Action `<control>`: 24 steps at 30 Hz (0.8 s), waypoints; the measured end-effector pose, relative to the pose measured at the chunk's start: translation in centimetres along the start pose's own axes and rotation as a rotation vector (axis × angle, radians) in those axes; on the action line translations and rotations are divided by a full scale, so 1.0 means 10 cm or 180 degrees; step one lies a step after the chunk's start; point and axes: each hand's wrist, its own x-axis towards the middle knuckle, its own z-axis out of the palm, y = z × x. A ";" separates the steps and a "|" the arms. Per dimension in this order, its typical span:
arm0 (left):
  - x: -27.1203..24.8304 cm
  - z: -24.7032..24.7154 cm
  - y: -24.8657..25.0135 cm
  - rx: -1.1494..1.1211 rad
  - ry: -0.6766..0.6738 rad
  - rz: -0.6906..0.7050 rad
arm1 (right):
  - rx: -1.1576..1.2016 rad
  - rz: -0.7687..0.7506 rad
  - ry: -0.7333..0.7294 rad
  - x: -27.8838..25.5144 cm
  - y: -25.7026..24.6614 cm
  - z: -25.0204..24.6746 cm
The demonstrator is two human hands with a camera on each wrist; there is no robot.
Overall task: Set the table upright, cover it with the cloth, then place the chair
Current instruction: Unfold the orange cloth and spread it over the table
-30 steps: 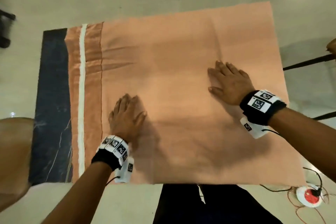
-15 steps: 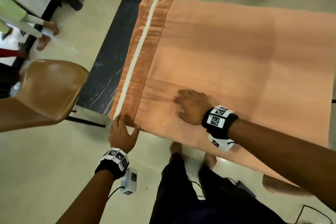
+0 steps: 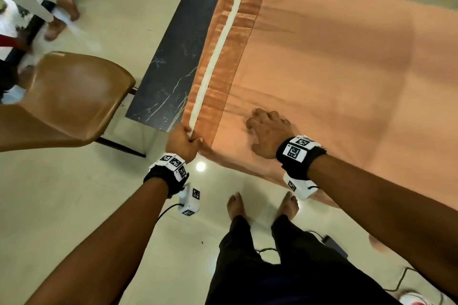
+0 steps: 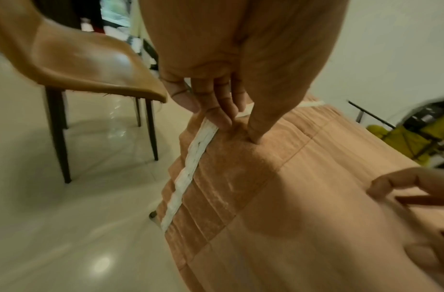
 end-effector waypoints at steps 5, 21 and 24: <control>0.14 -0.07 0.03 0.0317 -0.0134 0.0165 | -0.0326 0.0268 -0.0030 0.10 -0.19 -0.02; 0.36 -0.39 0.19 0.0819 -0.0395 0.0683 | -0.2120 0.0472 -0.0334 0.33 -0.90 -0.18; 0.33 -0.44 0.19 0.0803 -0.0302 0.0796 | -0.2128 0.0521 -0.0267 0.33 -0.90 -0.16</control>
